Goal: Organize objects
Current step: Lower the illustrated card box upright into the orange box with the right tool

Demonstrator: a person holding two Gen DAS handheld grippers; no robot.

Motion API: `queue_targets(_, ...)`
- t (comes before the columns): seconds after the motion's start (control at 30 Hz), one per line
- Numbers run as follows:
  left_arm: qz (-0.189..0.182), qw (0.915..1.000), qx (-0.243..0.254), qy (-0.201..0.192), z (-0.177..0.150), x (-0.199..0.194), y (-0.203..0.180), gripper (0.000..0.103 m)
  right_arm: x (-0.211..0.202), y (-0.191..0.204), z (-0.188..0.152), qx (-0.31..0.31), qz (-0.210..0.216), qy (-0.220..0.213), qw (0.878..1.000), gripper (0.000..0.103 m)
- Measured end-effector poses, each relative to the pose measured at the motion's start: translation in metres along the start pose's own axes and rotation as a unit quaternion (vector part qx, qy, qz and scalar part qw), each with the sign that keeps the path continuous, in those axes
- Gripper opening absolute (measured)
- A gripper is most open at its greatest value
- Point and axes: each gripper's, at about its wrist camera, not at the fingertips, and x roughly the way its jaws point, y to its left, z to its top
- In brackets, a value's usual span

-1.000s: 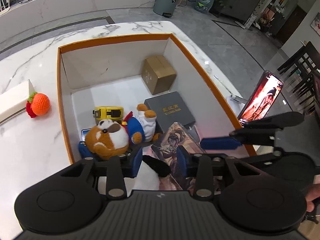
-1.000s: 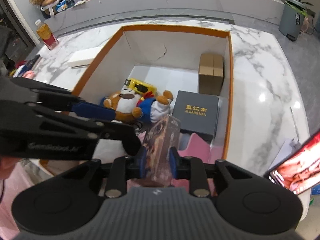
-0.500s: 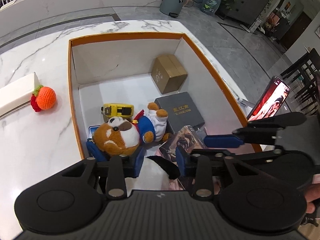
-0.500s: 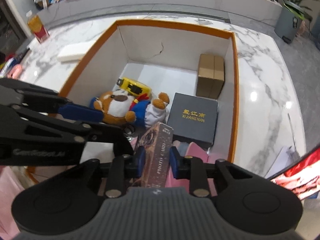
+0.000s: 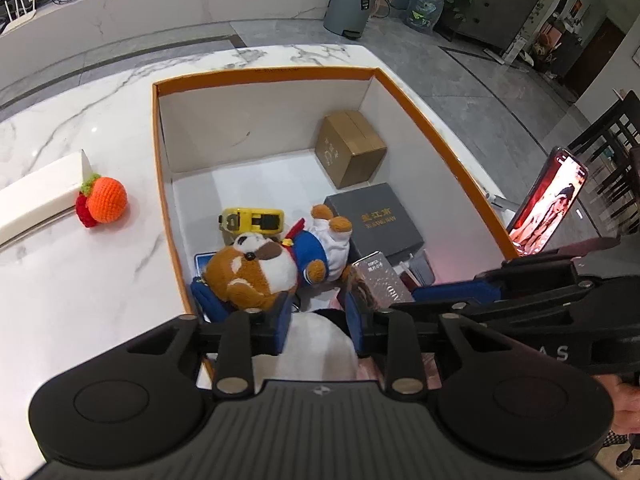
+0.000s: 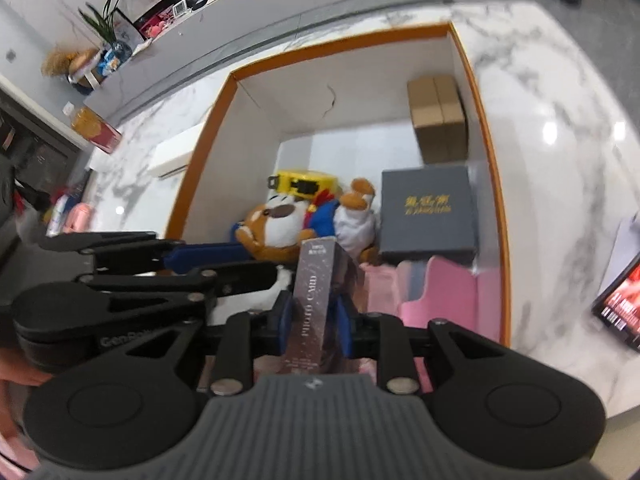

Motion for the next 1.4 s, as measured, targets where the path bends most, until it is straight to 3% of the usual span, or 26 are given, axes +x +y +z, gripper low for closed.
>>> queue_targets(0.07,0.000,1.0000,-0.004,-0.002,0.000,0.000,0.003,0.027,0.001,0.009,-0.001,-0.024,-0.015,-0.005,1.000,0.030)
queue_targets(0.33,-0.007,0.9999,-0.011,-0.007,0.000,-0.004,0.007,0.026,0.013,0.020,-0.006,-0.064,-0.069,0.012,0.995,0.036)
queue_targets(0.4,-0.014,0.9998,-0.016,-0.006,-0.001,-0.004,0.007,0.026,0.018,0.018,-0.008,-0.063,-0.071,0.021,0.995,0.025)
queue_targets(0.43,-0.017,0.9997,-0.017,-0.005,-0.002,-0.004,0.006,0.026,0.018,0.016,-0.009,-0.061,-0.071,0.019,0.995,0.025)
queue_targets(0.63,-0.049,0.9983,-0.032,-0.004,-0.001,-0.012,0.003,0.026,-0.019,0.019,-0.013,-0.070,-0.063,-0.011,0.995,0.024)
queue_targets(0.77,-0.086,0.9952,-0.045,-0.004,0.005,-0.012,-0.008,0.026,-0.053,0.020,-0.011,-0.089,-0.097,-0.045,0.990,0.024)
queue_targets(0.93,-0.142,0.9863,-0.084,0.013,0.008,0.008,-0.025,0.026,-0.076,0.009,-0.007,-0.086,-0.137,-0.068,0.984,0.024)
queue_targets(1.13,-0.185,0.9682,-0.161,0.051,0.001,0.056,-0.030,0.027,-0.082,0.001,-0.012,-0.072,-0.131,-0.074,0.986,0.024)
queue_targets(1.4,-0.150,0.9733,-0.166,0.052,-0.001,0.074,-0.039,0.031,-0.072,-0.003,-0.012,-0.062,-0.131,-0.066,0.987,0.024)
